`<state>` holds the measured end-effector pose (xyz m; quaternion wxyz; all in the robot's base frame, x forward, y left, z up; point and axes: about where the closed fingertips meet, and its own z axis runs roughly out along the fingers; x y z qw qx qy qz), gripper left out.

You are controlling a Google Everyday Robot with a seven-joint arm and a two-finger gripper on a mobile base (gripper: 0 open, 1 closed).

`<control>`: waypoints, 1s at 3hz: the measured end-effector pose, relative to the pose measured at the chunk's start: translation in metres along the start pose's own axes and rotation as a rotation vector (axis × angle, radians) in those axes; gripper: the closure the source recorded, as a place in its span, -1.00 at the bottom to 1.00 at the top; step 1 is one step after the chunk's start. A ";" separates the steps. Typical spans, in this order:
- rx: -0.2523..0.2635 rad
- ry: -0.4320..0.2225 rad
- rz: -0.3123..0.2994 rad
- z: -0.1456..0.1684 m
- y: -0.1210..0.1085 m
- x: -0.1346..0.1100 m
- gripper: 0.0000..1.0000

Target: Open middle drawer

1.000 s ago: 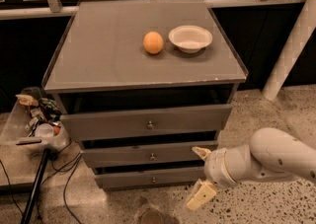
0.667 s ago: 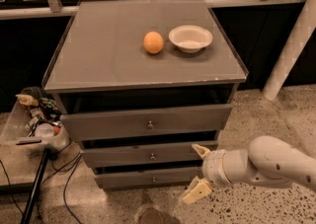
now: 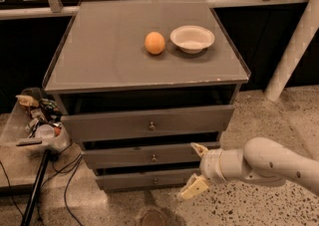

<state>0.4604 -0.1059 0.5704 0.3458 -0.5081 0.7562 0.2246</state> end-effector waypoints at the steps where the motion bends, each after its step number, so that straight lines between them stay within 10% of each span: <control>1: 0.023 -0.016 -0.018 0.015 -0.026 0.005 -1.00; 3: 0.080 -0.036 -0.037 0.040 -0.072 0.027 -1.00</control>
Offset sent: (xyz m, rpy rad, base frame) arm 0.0934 -0.0225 -0.0499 0.0042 -0.1269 -0.0742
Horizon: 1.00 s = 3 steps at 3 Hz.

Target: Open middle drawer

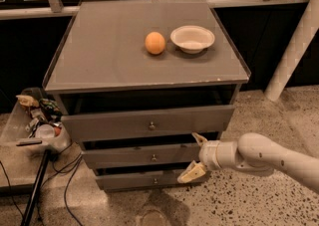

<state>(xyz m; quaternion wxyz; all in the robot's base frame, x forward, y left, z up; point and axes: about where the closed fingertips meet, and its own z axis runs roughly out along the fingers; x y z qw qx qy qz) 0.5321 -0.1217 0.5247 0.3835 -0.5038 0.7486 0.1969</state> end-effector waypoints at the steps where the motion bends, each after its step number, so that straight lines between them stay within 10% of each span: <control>1: -0.022 0.007 -0.012 0.009 -0.005 0.015 -1.00; 3: -0.069 0.003 -0.045 0.028 -0.007 0.032 -1.00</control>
Offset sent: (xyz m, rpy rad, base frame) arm 0.0125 -0.0064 -0.0445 -0.0135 0.0187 0.0930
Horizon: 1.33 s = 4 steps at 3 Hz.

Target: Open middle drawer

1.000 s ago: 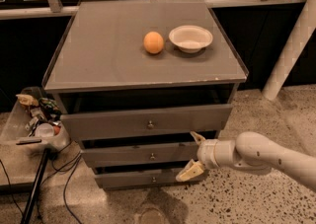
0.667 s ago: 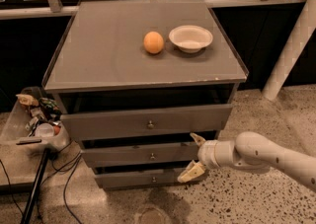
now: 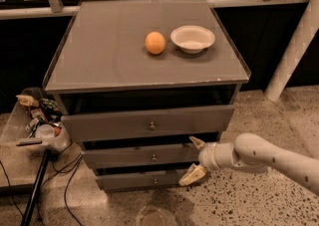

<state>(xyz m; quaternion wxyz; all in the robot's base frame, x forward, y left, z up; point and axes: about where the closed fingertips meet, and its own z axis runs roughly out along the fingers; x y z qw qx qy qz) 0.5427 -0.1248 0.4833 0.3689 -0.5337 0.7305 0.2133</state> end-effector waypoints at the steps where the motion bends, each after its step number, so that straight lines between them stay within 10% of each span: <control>1: -0.017 -0.014 -0.016 0.011 -0.002 0.007 -1.00; 4: -0.018 -0.018 -0.064 0.036 -0.020 0.007 -1.00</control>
Offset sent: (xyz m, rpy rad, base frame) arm 0.0202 0.0071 -0.0323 0.0112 -0.0137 0.0527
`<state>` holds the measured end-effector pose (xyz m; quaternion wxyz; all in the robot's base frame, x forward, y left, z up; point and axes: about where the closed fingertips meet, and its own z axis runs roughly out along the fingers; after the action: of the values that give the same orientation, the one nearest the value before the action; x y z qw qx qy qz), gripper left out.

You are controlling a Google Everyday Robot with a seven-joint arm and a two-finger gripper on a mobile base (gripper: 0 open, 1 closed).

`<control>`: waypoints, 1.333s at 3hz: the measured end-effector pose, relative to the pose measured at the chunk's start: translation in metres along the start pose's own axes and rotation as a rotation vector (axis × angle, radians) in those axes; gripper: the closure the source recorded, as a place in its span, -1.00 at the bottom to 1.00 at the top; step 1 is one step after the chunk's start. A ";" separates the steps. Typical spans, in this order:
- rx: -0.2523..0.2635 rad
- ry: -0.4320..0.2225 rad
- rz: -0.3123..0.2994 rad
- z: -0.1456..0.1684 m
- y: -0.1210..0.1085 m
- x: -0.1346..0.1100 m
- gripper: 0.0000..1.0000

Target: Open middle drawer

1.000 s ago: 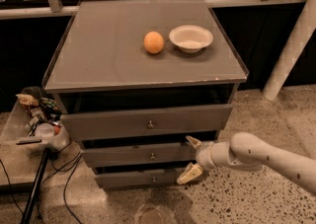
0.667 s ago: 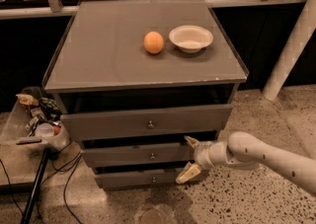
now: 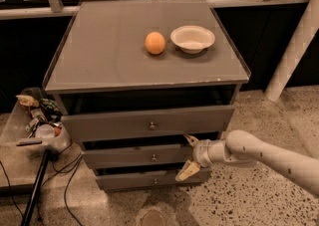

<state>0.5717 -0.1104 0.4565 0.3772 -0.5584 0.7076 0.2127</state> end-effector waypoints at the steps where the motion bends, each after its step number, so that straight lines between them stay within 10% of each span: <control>1: 0.018 0.002 -0.006 0.005 -0.011 0.003 -1.00; 4: 0.024 0.053 0.044 0.028 -0.026 0.037 -1.00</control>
Offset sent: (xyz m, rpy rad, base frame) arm 0.0286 -0.0160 -0.0261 -0.0240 -0.0131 -0.0562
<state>0.6015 -0.1213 0.4137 0.3603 -0.5435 0.7319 0.1979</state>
